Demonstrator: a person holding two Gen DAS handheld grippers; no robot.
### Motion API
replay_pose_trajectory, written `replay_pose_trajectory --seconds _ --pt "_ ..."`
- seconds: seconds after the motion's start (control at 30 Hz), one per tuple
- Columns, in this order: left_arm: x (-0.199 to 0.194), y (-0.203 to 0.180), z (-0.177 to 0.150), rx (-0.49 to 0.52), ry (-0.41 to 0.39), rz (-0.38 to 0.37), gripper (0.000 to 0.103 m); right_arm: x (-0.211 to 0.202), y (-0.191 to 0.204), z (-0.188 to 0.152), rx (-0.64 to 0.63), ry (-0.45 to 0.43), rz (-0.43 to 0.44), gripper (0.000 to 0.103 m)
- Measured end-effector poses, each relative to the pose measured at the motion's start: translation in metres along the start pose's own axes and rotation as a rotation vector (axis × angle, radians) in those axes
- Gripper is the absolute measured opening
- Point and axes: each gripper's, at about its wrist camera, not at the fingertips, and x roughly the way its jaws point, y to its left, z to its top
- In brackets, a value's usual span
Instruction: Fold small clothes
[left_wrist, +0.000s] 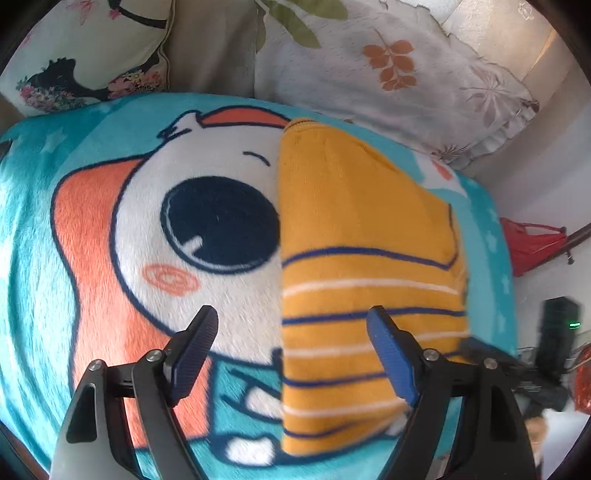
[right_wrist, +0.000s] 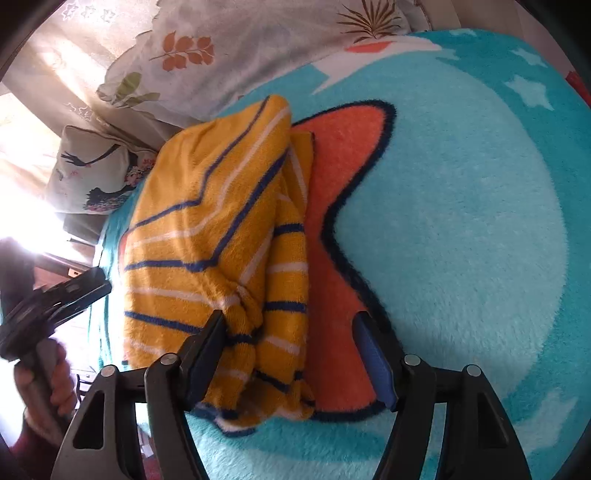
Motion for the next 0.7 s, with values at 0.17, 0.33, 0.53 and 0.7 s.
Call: replay_pose_trajectory --seconds 0.17,0.33,0.53,0.7 --pt "0.009 -0.006 0.009 0.037 0.001 0.052 0.082 -0.024 0.012 0.022 -0.016 -0.091 -0.004 0.071" --pt "0.005 -0.030 0.002 0.133 -0.045 0.165 0.082 -0.020 0.027 0.033 -0.033 -0.114 -0.043 0.055" --pt "0.005 -0.045 -0.010 0.187 -0.044 0.226 0.082 0.021 0.060 0.071 -0.123 -0.052 -0.087 0.033" --pt "-0.005 -0.054 -0.017 0.224 -0.052 0.277 0.082 0.057 0.065 0.091 -0.162 -0.007 -0.211 0.031"
